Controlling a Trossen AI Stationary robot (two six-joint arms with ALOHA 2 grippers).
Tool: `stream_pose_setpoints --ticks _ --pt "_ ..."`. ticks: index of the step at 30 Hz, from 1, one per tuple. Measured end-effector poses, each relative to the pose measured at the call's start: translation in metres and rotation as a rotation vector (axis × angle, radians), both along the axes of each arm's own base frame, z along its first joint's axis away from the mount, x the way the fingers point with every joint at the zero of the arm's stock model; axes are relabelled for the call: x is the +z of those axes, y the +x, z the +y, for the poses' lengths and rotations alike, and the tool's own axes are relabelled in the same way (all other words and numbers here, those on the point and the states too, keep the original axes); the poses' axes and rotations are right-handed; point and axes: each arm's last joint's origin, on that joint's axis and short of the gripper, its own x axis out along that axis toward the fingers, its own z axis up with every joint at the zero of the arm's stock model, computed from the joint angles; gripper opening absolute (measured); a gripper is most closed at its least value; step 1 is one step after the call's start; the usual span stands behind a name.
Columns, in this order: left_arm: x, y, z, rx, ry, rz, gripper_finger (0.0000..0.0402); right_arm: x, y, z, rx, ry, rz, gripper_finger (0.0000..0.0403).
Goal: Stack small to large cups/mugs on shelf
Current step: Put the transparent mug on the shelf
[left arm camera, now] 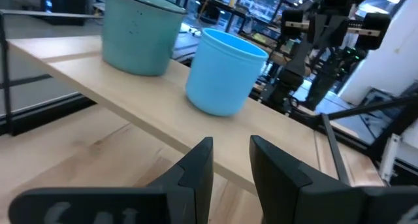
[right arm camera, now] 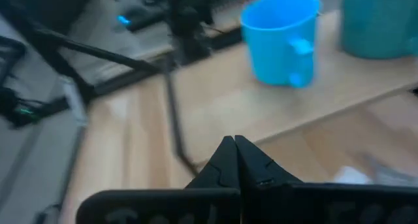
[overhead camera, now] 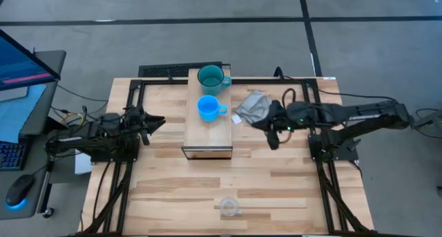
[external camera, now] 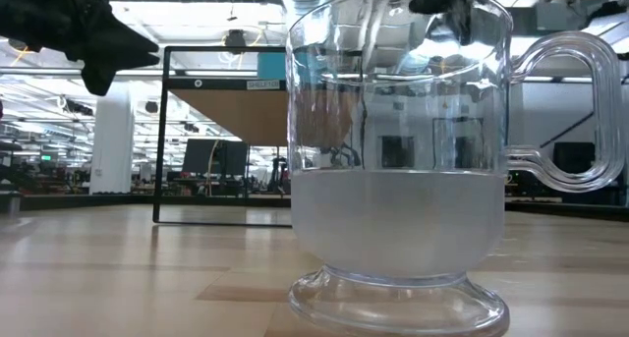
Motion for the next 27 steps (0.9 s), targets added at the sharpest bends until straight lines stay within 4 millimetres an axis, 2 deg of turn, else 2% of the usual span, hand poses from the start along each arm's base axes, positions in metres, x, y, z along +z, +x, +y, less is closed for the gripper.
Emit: stream_pose_setpoints --ticks 3,7,17,27 --pt "0.000 0.000 -0.001 -0.026 -0.004 0.002 0.0090 -0.013 -0.009 0.011 0.050 0.028 -0.078 0.0001" --pt "-0.001 0.001 -0.002 -0.062 -0.010 0.009 0.0090 -0.026 -0.011 0.031 0.148 0.046 -0.167 0.0001" --pt "-0.004 0.001 -0.003 -0.105 -0.100 0.012 0.0090 -0.049 -0.002 0.083 0.336 0.091 -0.095 0.0002" --pt "-0.004 0.001 -0.003 -0.104 -0.103 0.014 0.0090 -0.055 -0.001 0.101 0.353 0.220 -0.069 0.0039"
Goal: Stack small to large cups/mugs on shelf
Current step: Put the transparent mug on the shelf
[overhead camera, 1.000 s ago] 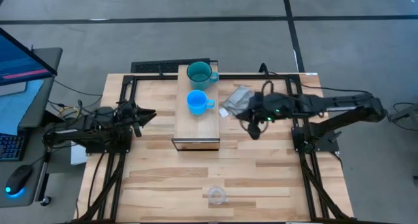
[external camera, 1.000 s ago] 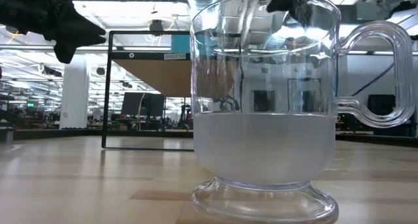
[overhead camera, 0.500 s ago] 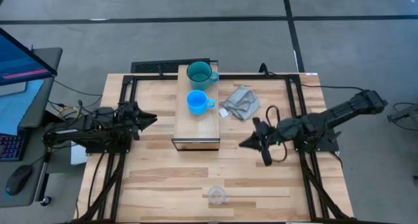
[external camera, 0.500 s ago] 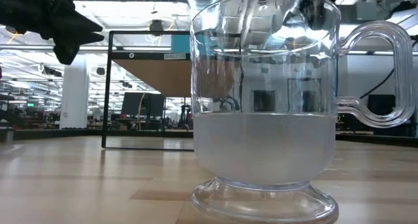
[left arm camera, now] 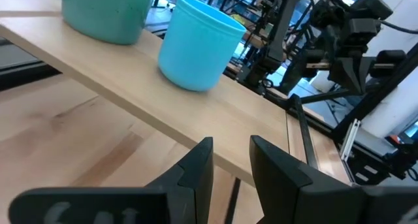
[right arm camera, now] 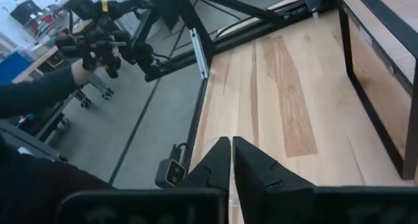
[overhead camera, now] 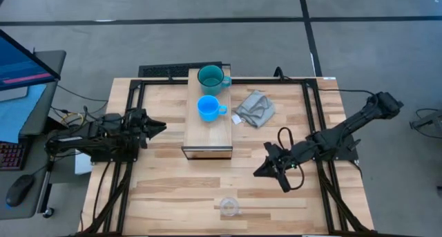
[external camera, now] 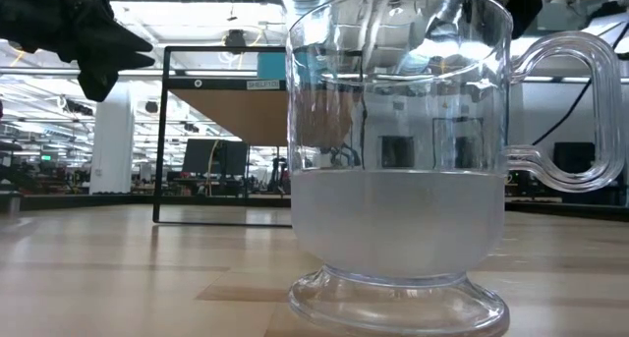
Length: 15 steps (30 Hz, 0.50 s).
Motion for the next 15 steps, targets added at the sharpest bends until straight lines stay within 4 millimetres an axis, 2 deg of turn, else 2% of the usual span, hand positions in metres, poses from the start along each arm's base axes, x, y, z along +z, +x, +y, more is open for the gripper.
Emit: stream_pose_setpoints --ticks 15 --pt "-0.005 -0.001 0.000 -0.015 0.083 0.070 0.0090 0.014 0.007 -0.006 -0.079 0.203 -0.083 0.0117"
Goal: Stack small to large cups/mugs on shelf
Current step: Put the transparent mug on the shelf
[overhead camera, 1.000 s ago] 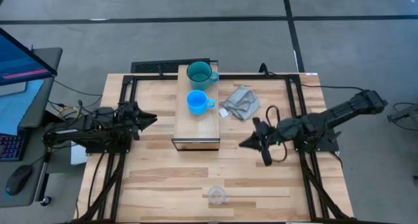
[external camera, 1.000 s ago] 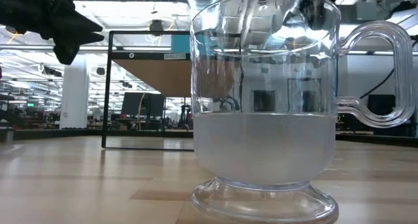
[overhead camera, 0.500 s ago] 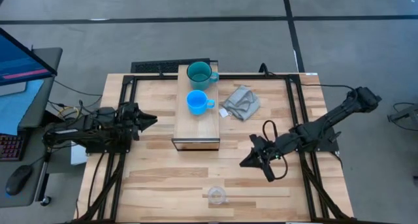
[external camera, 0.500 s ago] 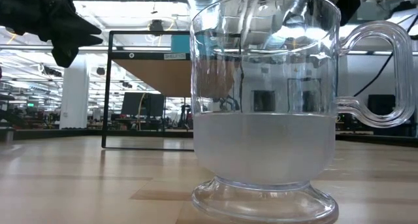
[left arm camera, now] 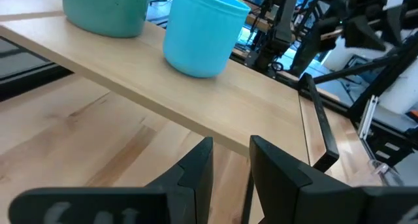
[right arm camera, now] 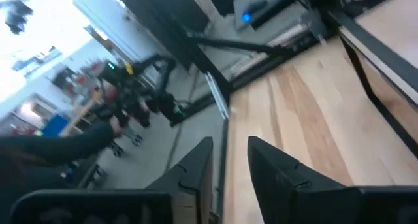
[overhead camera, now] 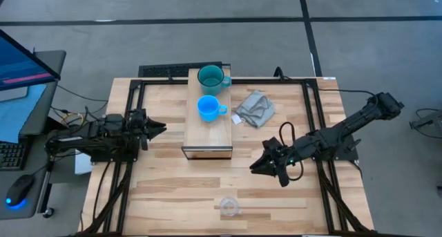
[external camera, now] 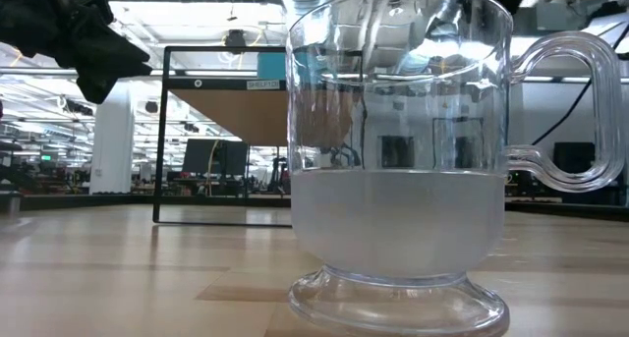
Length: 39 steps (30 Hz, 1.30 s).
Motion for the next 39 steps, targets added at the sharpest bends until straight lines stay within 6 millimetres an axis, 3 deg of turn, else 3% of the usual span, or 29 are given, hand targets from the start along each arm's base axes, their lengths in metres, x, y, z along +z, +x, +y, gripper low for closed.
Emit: stream_pose_setpoints --ticks 9,14,28,39 --pt "0.0000 0.0003 -0.0021 -0.070 -0.014 -0.001 0.0090 0.0064 0.0006 0.0008 0.003 0.036 -0.056 0.0123" --pt "-0.0001 0.0005 -0.0040 -0.137 -0.028 -0.002 0.0090 0.0044 0.0034 0.0015 -0.032 0.161 -0.012 0.0123" --pt "0.0000 0.0006 -0.0045 -0.154 -0.032 -0.003 0.0090 0.0034 0.0033 0.0017 -0.020 0.113 -0.018 0.0126" --pt "0.0000 0.0006 -0.0045 -0.154 -0.032 -0.003 0.0090 0.0034 0.0040 0.0003 -0.015 0.054 -0.040 0.0229"
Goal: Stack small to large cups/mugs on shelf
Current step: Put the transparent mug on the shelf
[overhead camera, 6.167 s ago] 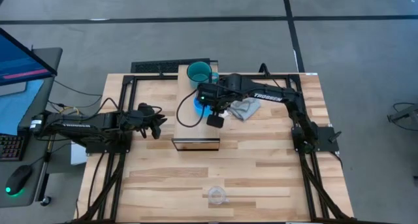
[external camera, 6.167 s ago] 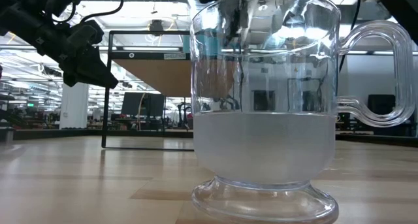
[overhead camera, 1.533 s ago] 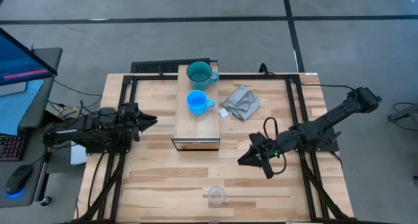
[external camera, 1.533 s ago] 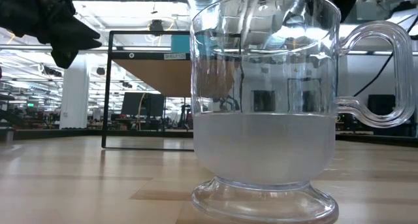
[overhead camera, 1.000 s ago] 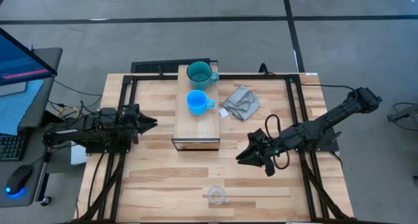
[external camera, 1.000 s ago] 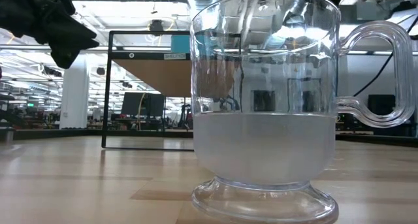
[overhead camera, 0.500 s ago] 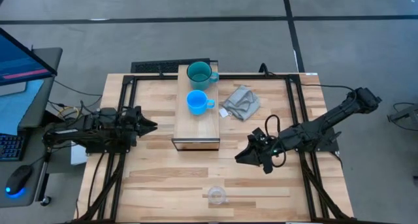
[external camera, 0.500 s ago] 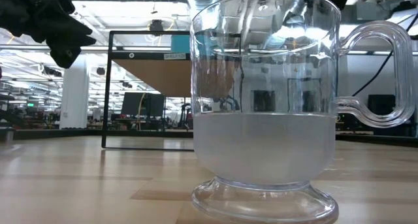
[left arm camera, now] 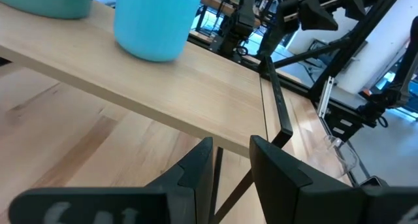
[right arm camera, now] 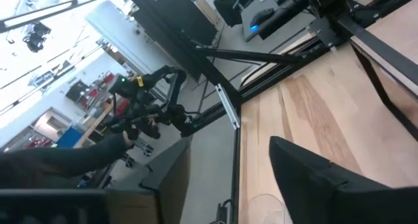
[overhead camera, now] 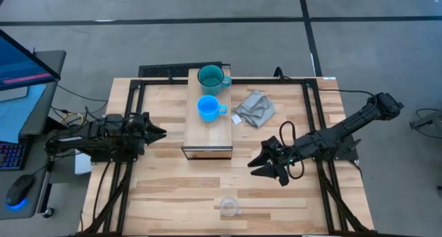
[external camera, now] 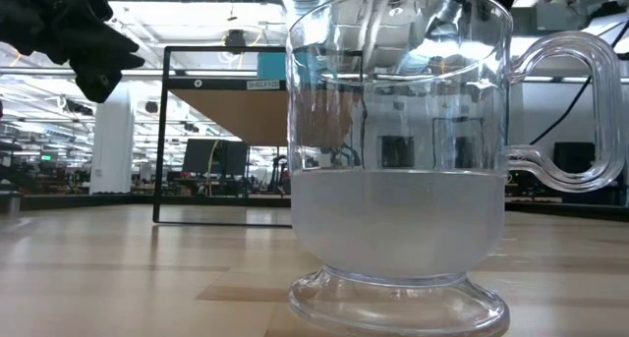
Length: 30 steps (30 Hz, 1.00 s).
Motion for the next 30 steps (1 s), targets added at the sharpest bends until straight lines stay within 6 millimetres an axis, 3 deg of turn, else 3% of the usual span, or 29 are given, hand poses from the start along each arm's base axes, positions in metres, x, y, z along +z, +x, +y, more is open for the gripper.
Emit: stream_pose_setpoints --ticks 11,16,22,30 --pt "0.000 0.000 0.000 0.000 0.000 0.000 0.0090 0.001 0.002 -0.004 -0.041 0.075 0.016 0.0249" --pt "0.000 0.000 0.000 0.001 -0.001 0.000 0.0090 0.014 0.004 -0.001 -0.062 -0.042 0.056 0.0248" --pt "0.000 0.000 0.000 0.001 -0.001 0.000 0.0090 0.039 0.007 0.002 -0.060 -0.162 0.194 0.0235" --pt "0.000 0.000 0.000 0.001 -0.001 0.000 0.0090 0.021 0.036 0.031 0.034 -0.270 0.493 0.0218"
